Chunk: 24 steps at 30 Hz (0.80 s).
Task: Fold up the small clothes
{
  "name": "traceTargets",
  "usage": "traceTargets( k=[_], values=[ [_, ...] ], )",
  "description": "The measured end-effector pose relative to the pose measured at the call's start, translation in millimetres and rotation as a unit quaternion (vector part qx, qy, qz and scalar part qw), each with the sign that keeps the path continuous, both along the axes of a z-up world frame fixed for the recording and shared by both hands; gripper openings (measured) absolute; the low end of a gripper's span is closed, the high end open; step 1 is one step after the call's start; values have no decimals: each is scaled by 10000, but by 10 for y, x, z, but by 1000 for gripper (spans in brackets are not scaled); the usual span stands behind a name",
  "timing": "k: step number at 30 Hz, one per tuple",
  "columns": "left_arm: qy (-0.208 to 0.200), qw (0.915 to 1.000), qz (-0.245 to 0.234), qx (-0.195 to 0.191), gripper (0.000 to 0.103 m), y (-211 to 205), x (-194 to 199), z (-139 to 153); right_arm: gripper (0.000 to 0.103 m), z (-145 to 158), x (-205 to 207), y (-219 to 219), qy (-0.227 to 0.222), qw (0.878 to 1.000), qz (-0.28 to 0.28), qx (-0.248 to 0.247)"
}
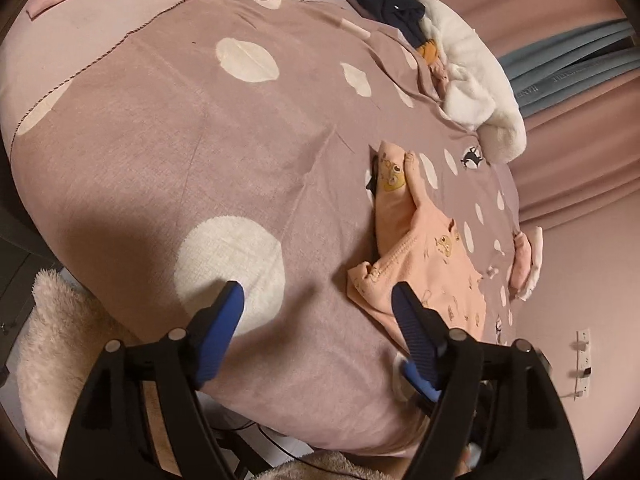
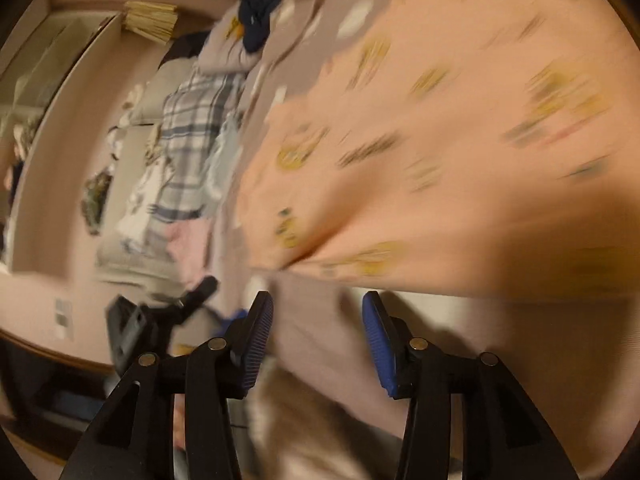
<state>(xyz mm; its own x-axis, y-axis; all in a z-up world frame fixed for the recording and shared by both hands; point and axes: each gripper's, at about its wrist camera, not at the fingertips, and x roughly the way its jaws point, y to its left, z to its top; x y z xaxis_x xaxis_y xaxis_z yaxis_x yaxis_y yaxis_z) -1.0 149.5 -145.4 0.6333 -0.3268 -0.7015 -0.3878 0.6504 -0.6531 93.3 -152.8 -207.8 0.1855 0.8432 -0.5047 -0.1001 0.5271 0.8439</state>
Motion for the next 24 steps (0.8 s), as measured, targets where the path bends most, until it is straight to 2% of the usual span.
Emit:
traceTargets(
  k=[2,4,6,8,10,14,18,22,24],
  values=[
    [-100,9999,18,57,77,14,-18,12,47,-98,102,151,219,9993,-9,302],
    [-110,9996,85,243,78,21,-20,33,45,-166,162,259,296,9993,-87,223],
    [-98,9994,96,320,78,31,-12,26,32,-219,209,301,409,9986,-316,104],
    [-99,9996,50,247,78,58,-3,0,26,-233,201,256,412,9980,-438,208],
    [-55,9998,75,183,78,88,4,-31,11,-237,149,223,353,9980,-499,130],
    [-7,9998,108,182,78,119,-21,-49,7,-180,35,230,163,9991,-383,113],
    [-35,9998,157,125,78,124,-61,-20,6,-133,-52,213,-95,9996,-246,-141],
    [-27,9999,107,105,78,84,-81,-5,6,-165,-4,178,18,9996,-265,45],
    [-53,9998,20,180,78,53,-88,17,6,-118,-30,193,-110,9997,-172,103]
  ],
)
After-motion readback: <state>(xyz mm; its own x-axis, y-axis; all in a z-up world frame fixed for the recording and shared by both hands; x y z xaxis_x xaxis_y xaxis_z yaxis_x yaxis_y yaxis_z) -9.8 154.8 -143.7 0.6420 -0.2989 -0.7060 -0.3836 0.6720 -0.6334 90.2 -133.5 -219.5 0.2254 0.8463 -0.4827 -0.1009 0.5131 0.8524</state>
